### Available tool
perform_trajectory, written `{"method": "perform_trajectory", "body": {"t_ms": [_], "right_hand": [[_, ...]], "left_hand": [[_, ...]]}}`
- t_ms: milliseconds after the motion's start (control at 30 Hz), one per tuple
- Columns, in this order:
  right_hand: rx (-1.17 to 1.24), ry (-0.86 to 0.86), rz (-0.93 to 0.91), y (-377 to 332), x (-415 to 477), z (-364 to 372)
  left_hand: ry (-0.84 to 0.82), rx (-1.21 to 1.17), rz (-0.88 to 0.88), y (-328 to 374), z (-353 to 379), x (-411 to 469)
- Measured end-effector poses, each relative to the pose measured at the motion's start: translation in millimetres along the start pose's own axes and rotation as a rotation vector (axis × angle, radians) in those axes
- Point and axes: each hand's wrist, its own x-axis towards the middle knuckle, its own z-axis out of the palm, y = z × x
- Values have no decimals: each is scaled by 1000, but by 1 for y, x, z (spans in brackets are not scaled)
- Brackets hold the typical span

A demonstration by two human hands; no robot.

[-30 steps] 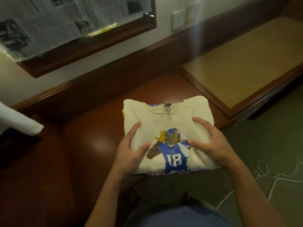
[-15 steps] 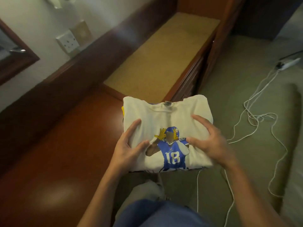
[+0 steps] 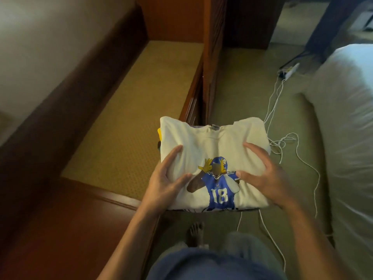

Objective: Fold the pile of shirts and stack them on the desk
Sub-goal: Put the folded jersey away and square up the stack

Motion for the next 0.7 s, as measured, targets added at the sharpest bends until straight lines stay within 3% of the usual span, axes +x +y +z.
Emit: {"method": "perform_trajectory", "body": {"t_ms": [333, 700], "right_hand": [[64, 160, 98, 52, 127, -90], [58, 157, 85, 95, 315, -234]], "left_hand": [[-183, 90, 65, 45, 76, 195], [-160, 4, 54, 119, 186, 390]]}}
